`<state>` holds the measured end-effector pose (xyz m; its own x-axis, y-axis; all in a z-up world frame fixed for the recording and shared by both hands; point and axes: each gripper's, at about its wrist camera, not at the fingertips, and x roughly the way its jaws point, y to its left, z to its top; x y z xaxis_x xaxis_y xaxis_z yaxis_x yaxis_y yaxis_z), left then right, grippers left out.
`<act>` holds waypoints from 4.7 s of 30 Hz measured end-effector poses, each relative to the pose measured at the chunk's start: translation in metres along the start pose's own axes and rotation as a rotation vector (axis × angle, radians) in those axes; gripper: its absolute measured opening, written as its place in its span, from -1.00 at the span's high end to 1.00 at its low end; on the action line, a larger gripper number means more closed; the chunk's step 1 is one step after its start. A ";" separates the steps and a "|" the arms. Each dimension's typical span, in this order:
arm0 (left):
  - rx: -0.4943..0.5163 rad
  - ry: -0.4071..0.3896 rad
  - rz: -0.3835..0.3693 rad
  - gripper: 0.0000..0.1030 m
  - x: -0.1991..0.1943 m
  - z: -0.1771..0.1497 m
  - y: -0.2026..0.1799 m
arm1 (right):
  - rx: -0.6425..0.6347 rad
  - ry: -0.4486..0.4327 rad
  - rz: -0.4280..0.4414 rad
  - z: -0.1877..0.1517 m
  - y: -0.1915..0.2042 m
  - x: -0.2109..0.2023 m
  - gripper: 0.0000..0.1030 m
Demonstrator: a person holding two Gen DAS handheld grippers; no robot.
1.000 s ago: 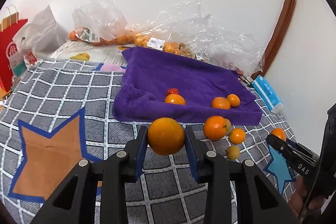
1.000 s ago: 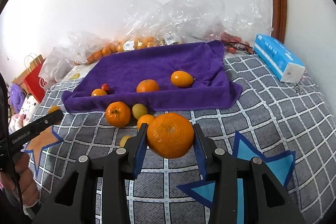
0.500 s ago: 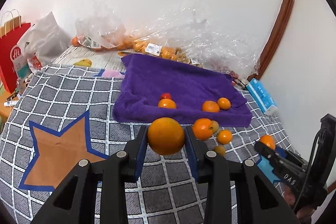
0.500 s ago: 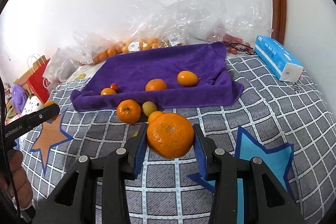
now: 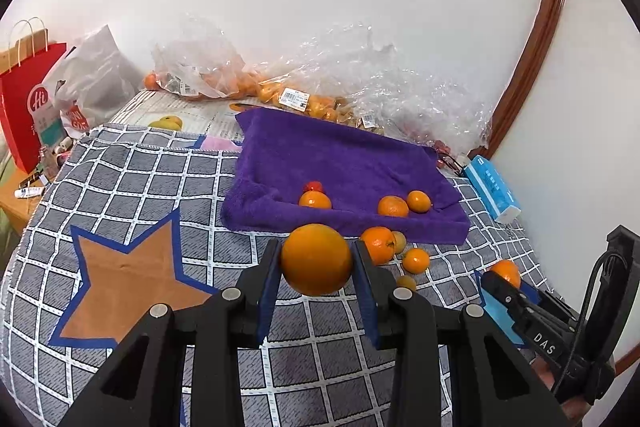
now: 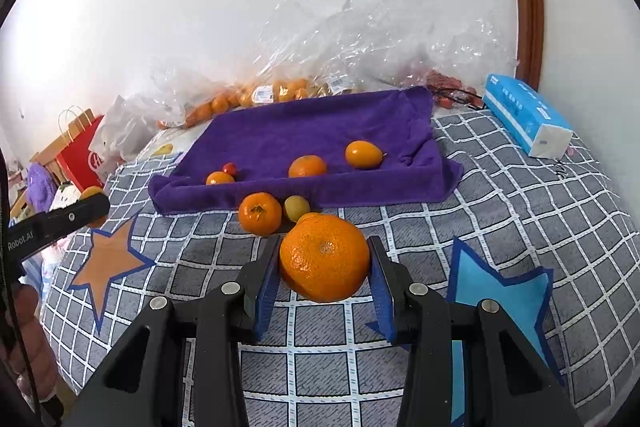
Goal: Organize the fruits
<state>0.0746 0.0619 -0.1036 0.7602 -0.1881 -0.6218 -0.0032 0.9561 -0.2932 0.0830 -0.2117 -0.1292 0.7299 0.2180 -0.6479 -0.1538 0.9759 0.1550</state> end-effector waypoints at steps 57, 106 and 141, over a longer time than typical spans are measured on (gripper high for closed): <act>-0.009 0.027 0.011 0.36 0.042 0.076 -0.014 | -0.013 -0.023 -0.026 0.086 -0.010 0.025 0.20; -0.036 0.200 0.065 0.36 0.190 0.100 0.012 | -0.044 0.110 -0.053 0.115 -0.040 0.173 0.20; 0.048 0.256 0.117 0.36 0.218 0.086 0.008 | -0.037 0.154 -0.075 0.106 -0.044 0.197 0.15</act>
<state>0.2956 0.0479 -0.1793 0.5678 -0.1207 -0.8143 -0.0463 0.9830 -0.1780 0.3041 -0.2127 -0.1842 0.6303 0.1416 -0.7633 -0.1294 0.9886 0.0765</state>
